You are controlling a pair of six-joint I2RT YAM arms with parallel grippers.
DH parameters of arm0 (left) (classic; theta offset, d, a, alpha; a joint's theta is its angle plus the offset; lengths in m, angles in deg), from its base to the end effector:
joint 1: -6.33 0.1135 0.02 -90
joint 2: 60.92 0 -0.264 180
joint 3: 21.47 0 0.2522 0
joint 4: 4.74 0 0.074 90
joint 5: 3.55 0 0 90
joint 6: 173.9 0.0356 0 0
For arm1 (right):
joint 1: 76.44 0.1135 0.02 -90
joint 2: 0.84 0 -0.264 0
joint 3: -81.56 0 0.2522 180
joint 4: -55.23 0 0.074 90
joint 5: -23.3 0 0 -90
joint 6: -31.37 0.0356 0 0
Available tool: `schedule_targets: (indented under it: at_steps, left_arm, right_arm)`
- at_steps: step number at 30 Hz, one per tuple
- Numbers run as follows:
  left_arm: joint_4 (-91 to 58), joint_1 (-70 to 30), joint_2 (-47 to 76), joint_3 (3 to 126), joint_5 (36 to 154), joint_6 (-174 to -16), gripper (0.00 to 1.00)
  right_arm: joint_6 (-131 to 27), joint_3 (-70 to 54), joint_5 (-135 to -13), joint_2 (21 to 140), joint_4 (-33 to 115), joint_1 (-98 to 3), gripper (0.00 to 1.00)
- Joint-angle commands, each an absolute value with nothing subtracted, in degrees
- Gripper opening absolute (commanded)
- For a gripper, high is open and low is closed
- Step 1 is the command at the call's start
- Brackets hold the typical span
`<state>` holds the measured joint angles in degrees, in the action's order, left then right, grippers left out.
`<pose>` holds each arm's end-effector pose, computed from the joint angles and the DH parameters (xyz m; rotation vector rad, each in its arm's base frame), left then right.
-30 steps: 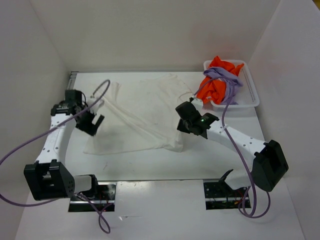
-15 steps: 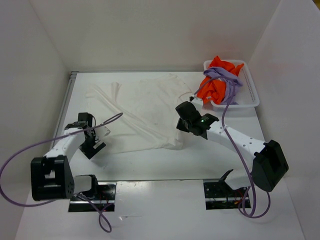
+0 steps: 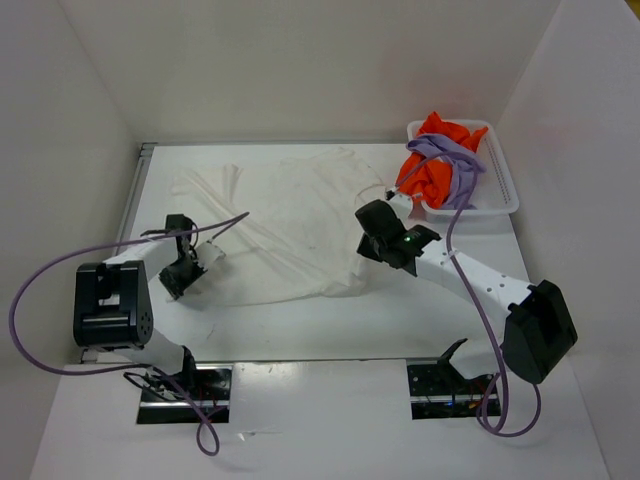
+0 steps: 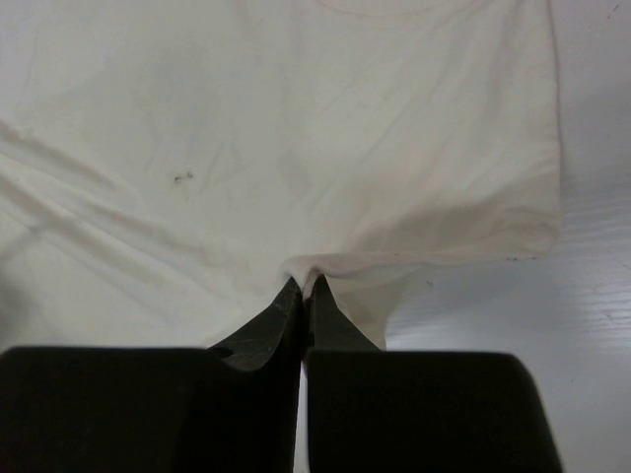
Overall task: Fold and stack the t-shirts
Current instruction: Grap the side of the flattened tshirt closest away from the robot with both arms, then fold the flattened tshirt in 1/3 of the way
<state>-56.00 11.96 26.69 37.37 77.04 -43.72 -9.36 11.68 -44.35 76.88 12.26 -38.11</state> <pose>0.2472 0.0302 0.1484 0.8782 2.8972 0.3323 0.2290 0.1638 0.2542 0.3932 2.3514 0.2469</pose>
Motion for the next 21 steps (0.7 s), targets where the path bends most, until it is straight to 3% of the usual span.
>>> schedule_targets:
  at_steps: [1,2,3,9,21]
  left_arm:
    - [-50.8,12.0,29.9,38.9,80.1,-46.2,0.14]
    - [-52.1,12.7,29.2,39.9,80.1,-47.4,0.03]
    - [-52.9,13.3,28.3,39.9,80.1,-48.0,0.00]
    - [-62.4,17.2,15.6,41.4,77.3,-47.3,0.00]
    - [-70.4,17.2,19.2,43.6,68.2,-48.7,0.00]
  right_arm:
    - [-8.0,10.1,-42.0,76.2,11.3,-38.8,0.00]
    - [-8.5,9.4,-42.6,75.5,9.7,-38.8,0.00]
    - [-9.1,8.7,-42.6,75.5,8.5,-38.8,0.00]
    - [-9.1,9.5,-47.1,68.0,-0.4,-38.8,0.00]
    - [-15.5,4.3,-46.8,70.7,-0.4,-37.8,0.00]
